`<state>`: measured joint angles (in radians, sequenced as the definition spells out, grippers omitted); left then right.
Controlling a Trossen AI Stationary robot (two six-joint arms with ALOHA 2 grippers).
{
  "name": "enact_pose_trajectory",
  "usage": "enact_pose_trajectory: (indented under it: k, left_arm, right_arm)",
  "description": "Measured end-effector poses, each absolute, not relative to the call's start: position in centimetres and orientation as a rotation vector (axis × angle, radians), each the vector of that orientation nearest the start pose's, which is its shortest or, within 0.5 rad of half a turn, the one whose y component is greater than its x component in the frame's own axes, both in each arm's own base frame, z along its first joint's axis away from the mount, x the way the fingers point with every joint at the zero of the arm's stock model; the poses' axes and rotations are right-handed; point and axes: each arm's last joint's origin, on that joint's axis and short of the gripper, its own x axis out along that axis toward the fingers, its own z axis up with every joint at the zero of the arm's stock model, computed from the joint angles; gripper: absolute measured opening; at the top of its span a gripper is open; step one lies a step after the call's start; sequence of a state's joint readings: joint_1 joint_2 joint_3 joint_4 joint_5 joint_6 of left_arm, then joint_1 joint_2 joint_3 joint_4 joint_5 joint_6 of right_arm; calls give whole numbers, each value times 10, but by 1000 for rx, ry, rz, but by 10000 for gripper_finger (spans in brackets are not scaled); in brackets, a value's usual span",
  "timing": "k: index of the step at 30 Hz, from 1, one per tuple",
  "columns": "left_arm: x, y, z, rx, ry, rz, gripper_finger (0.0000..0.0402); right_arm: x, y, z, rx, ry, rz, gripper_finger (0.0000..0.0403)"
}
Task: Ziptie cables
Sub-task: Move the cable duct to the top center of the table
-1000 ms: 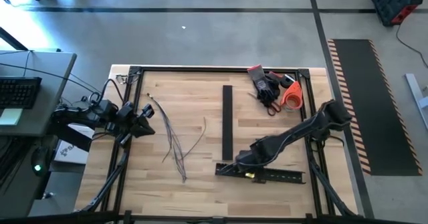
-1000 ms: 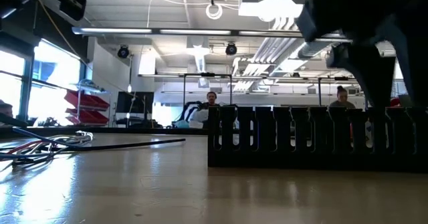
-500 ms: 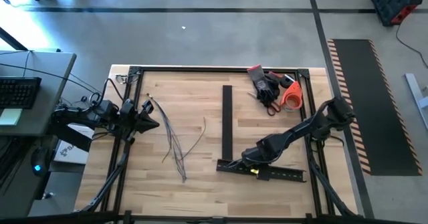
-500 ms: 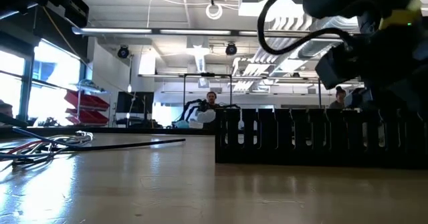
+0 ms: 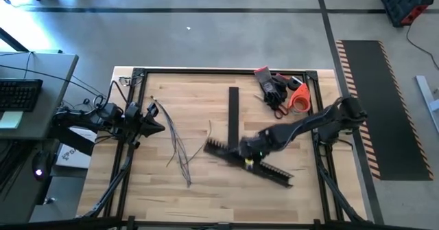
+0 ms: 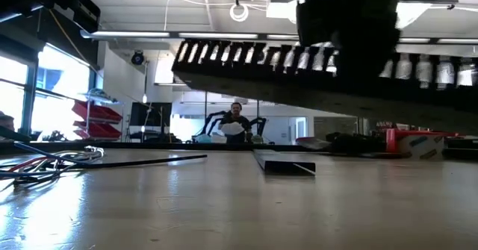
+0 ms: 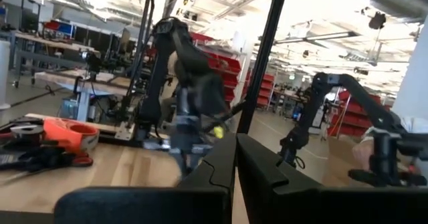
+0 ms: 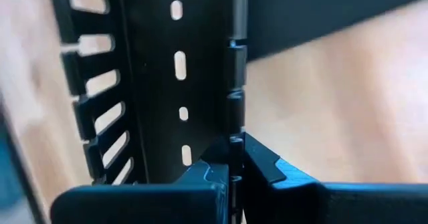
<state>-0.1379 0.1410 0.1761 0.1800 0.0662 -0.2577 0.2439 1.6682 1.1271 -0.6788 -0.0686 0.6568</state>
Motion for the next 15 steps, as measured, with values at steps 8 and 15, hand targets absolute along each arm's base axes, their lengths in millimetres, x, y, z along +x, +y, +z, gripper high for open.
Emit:
enact_pose_trajectory:
  k: [8, 15]
  left_arm:
    - [96, -15, 228, -239, -169, -227, 0]
    - [98, -16, 227, -228, -163, -225, 0]
  right_arm:
    - [291, -19, 227, 678, 1138, -581, 0]
    - [266, -87, 182, 986, 1058, -744, 0]
